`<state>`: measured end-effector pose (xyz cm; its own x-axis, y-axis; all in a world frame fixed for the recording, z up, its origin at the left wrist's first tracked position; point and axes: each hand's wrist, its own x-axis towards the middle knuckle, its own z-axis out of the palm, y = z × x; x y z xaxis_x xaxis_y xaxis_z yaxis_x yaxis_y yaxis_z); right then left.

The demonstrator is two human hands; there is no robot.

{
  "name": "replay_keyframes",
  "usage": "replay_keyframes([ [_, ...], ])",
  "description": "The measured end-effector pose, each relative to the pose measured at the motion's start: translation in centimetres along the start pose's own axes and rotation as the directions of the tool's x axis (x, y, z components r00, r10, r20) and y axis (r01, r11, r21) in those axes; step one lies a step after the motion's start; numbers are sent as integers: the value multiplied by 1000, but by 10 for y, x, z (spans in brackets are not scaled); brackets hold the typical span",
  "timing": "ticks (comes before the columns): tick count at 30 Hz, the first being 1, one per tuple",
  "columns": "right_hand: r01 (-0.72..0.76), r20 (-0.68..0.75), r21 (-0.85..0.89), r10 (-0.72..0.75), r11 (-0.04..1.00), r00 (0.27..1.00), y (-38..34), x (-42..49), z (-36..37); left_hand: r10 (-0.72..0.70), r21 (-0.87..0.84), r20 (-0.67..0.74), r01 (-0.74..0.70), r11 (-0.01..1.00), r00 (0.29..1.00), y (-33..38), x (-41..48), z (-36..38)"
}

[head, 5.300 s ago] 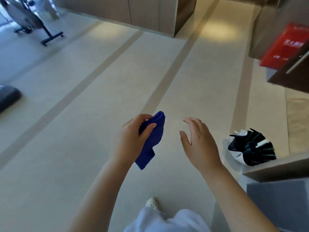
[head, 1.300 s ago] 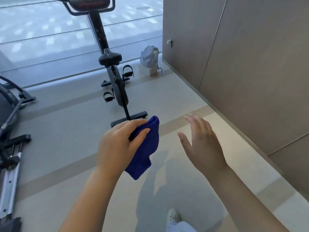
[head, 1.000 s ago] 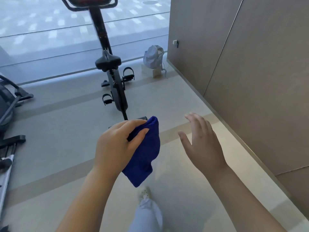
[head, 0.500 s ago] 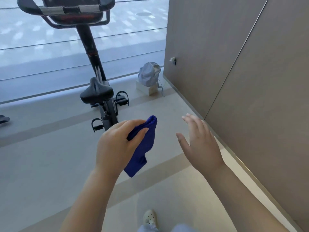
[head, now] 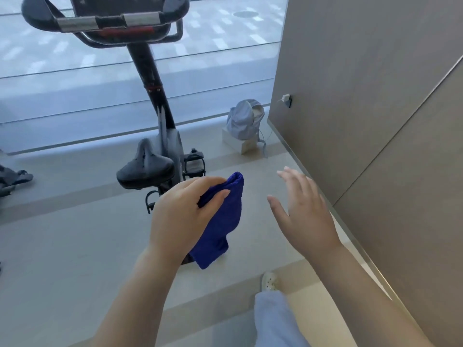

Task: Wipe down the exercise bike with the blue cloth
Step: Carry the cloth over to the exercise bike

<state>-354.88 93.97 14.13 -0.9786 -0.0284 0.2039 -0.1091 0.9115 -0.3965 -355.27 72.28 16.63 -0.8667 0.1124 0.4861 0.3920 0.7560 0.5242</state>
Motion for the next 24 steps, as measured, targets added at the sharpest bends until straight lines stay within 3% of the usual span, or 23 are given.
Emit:
replay_keyframes([
  [12,242,23,55,-244,969,970,94,217,-1,-94,38,-41,96,995,995,5,183,117],
  [24,367,80,184,-386,912,919,98,361,51,-134,145,-60,142,979,989,-64,286,156],
])
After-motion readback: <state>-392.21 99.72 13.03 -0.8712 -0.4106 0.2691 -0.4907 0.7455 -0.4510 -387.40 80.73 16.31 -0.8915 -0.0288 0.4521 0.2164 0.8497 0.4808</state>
